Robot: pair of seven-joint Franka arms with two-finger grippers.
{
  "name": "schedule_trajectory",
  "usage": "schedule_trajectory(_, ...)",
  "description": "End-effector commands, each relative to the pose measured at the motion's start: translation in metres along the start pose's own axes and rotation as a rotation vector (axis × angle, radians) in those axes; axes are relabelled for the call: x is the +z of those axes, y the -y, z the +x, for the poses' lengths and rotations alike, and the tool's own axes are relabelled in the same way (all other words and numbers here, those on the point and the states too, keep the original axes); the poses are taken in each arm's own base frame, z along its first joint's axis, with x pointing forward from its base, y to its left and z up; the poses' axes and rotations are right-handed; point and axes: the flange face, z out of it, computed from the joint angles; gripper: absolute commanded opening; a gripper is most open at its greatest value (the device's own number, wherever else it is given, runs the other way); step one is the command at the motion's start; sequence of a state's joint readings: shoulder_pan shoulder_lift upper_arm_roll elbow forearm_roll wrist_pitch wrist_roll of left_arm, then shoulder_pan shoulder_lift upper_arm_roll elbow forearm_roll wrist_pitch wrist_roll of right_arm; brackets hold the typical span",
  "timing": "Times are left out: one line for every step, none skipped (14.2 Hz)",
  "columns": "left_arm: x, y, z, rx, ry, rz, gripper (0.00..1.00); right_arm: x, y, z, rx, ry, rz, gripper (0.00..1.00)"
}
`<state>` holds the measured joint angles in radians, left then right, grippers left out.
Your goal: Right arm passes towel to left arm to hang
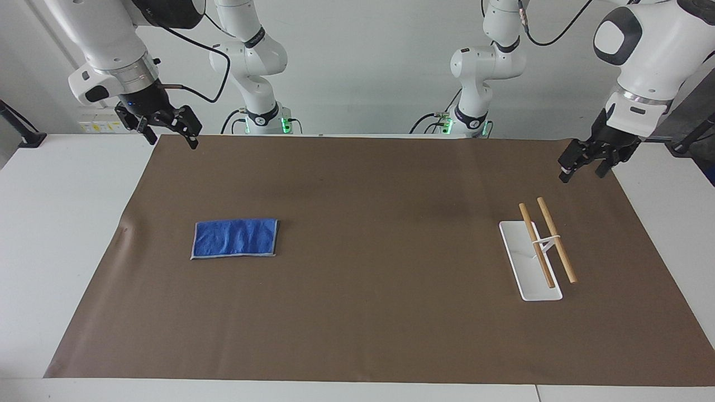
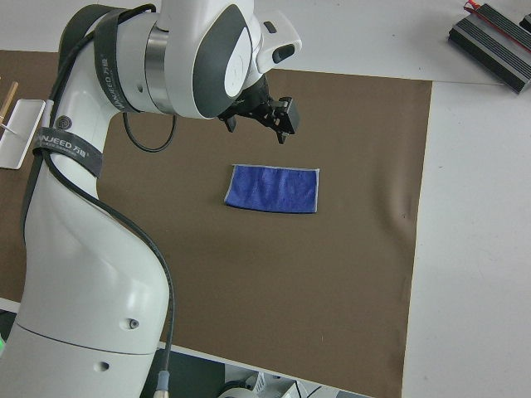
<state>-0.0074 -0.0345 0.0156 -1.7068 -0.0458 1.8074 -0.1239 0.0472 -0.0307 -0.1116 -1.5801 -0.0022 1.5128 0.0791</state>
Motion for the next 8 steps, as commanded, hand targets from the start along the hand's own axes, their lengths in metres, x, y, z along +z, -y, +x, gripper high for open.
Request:
schedule_trajectory(-0.005,0.003,-0.003,-0.005,0.010,-0.009,1.00,0.000,0.001,-0.005,0.018,0.004,-0.009,1.00)
schedule_trajectory(-0.005,0.003,-0.003,-0.005,0.010,-0.009,1.00,0.000,0.001,-0.005,0.020,0.004,-0.011,1.00)
schedule_trajectory(-0.005,0.003,-0.003,-0.005,0.010,-0.009,1.00,0.001,0.001,-0.004,0.021,-0.004,-0.009,1.00)
schedule_trajectory(-0.005,0.003,-0.003,-0.005,0.010,-0.009,1.00,-0.001,0.002,0.000,0.016,-0.040,-0.005,1.00)
schedule_trajectory(-0.005,0.003,-0.003,-0.005,0.010,-0.009,1.00,0.001,0.002,0.002,0.013,-0.045,-0.003,1.00)
schedule_trajectory(-0.006,0.003,-0.003,-0.005,0.009,-0.009,1.00,0.013,0.003,0.002,0.013,-0.038,0.000,1.00)
schedule_trajectory(-0.005,0.003,-0.003,-0.005,0.010,-0.009,1.00,0.028,0.006,0.001,0.009,-0.053,0.006,1.00)
schedule_trajectory(-0.004,0.003,-0.003,-0.005,0.012,-0.009,1.00,0.042,0.014,0.000,-0.009,-0.068,0.008,1.00)
